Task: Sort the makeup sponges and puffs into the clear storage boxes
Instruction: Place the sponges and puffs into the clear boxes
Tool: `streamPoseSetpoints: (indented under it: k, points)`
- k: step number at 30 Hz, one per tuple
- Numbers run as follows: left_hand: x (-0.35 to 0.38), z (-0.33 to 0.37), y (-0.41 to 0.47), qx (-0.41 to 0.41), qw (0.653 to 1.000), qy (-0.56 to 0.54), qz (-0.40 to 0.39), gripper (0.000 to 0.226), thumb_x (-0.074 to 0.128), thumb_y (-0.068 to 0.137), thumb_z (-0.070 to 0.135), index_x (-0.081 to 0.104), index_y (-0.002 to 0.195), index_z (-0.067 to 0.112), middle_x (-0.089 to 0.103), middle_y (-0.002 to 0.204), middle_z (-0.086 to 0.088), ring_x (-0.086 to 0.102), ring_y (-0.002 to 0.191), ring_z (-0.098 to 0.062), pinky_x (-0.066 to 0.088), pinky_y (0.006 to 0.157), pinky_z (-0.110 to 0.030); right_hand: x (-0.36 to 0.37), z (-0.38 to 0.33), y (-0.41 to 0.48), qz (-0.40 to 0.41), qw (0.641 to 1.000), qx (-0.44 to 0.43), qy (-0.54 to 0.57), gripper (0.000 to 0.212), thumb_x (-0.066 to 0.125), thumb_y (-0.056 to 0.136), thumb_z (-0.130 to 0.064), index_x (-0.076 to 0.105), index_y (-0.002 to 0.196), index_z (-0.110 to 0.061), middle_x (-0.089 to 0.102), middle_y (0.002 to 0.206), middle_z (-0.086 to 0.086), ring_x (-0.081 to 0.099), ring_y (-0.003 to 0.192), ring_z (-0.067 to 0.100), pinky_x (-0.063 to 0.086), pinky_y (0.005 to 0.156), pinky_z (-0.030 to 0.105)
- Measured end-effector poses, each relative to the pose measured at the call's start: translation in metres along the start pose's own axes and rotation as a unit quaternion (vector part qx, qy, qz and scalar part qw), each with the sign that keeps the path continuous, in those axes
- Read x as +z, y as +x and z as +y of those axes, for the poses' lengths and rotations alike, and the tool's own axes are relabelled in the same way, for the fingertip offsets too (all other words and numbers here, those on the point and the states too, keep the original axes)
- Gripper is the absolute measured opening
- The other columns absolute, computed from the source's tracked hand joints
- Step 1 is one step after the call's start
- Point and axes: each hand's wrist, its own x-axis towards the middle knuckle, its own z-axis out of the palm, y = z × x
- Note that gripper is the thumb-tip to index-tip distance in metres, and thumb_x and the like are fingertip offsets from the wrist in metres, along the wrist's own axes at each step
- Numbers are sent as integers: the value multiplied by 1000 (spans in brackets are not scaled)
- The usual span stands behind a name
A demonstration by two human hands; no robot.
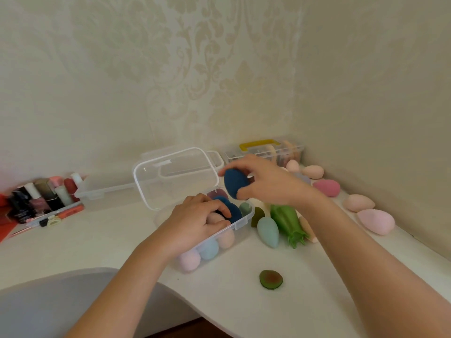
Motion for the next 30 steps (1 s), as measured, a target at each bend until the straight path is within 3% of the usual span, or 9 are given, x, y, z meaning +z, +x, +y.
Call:
streamPoseSetpoints:
  k: [3,5,7,10,13,15,22,26,30]
  points:
    - [-1,0,-1,-1,1000,-10,-7,15,54,88,43,57,103,43,46,111,11,38,108,-12,35,95,-32,7,2,-1,5,997,-24,-74,41,82,67,-22,57,98,-29,54,97,-9,53,91,11,44,68,19]
    - [-1,1,0,-5,1000,1,-11,5,53,88,47,54,94,46,46,109,11,40,108,-14,35,95,-32,6,2,-2,-19,999,-13,-39,44,86,62,-30,51,89,-30,56,86,-12,54,81,10,43,61,21]
    - [-2,3,0,-9,1000,9,-13,5,52,88,49,50,84,48,45,108,11,42,109,-14,36,96,-33,7,2,-3,-74,997,-15,16,42,86,63,-30,55,91,-30,60,89,-13,58,83,8,50,65,23]
    - [-2,3,2,-18,999,25,-16,25,50,88,51,63,98,33,43,103,10,43,105,-14,37,93,-32,5,4,-2,-162,984,-17,74,33,78,76,-24,63,105,-24,63,109,-6,61,97,10,55,81,27]
    - [-1,2,3,-21,999,33,-9,33,50,88,50,63,109,28,46,105,8,42,107,-15,36,94,-33,0,5,-3,-209,968,14,136,22,57,93,-24,62,114,-18,61,107,-3,58,81,14,50,70,22]
    - [0,1,3,-19,999,25,-8,34,51,87,50,60,115,33,48,116,8,41,112,-14,35,98,-34,2,5,-1,-189,973,43,125,20,56,94,-22,63,110,-12,61,96,-8,54,74,14,48,63,19]
    - [1,-1,2,-22,1000,5,7,23,56,85,48,63,101,33,49,117,10,41,113,-13,34,98,-31,17,-13,10,-161,969,70,-176,17,71,80,-33,71,90,-19,60,71,-6,51,60,8,35,52,17]
    - [1,-2,2,-12,1000,6,10,22,58,83,47,66,100,34,51,118,10,42,114,-12,34,99,-31,30,-26,13,-178,938,62,-290,19,66,83,-19,67,100,-13,63,88,4,52,73,17,33,51,18]
    - [2,-3,3,-11,1000,-18,14,13,61,81,46,65,89,37,51,114,10,44,110,-12,36,98,-31,33,-32,16,-204,915,74,-340,26,62,86,-21,67,110,-12,65,102,10,51,80,19,34,55,18]
